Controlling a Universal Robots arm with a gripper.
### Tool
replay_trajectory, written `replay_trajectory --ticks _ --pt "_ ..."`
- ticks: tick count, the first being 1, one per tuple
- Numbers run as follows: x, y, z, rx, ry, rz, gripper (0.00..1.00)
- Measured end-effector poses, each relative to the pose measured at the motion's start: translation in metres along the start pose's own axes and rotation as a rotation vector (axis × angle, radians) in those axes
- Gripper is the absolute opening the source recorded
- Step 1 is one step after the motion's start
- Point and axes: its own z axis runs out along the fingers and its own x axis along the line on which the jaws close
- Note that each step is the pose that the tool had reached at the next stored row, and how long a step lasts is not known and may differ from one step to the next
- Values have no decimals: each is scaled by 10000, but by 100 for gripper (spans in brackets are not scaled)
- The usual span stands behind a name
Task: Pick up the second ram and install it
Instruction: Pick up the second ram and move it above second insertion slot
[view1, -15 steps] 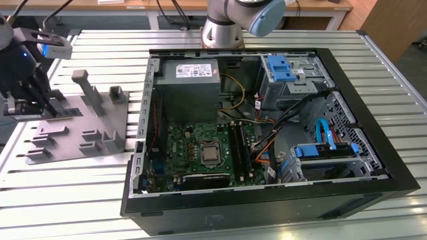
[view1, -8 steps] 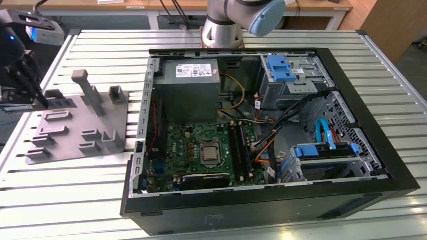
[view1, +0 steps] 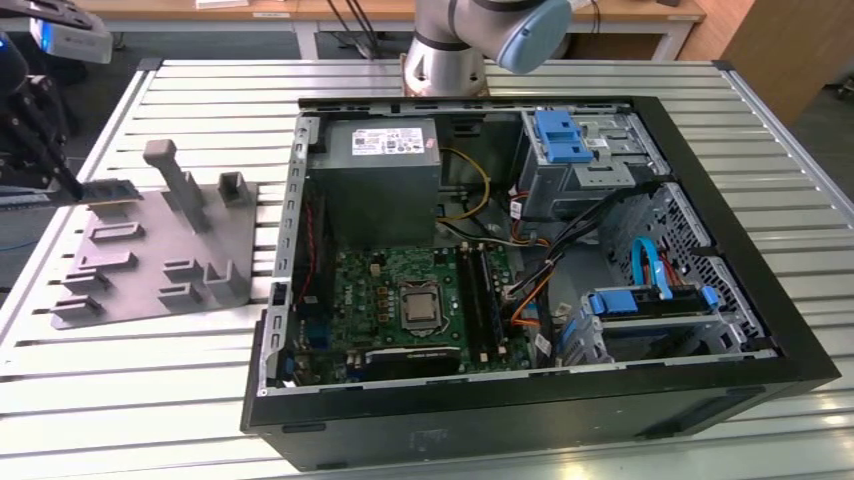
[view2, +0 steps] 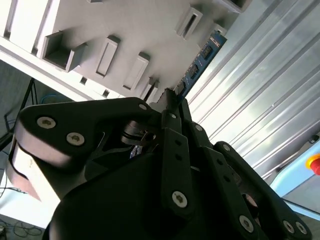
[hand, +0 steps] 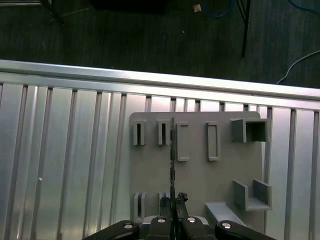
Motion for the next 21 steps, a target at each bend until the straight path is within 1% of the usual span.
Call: replay_trajectory --ticks 7,13,15,21 --pt "-6 8 -198 1 0 0 14" --pt "-12 16 -391 0 0 0 14" --pt "-12 17 -415 1 -1 0 14" --pt "-12 17 -418 1 -2 0 14"
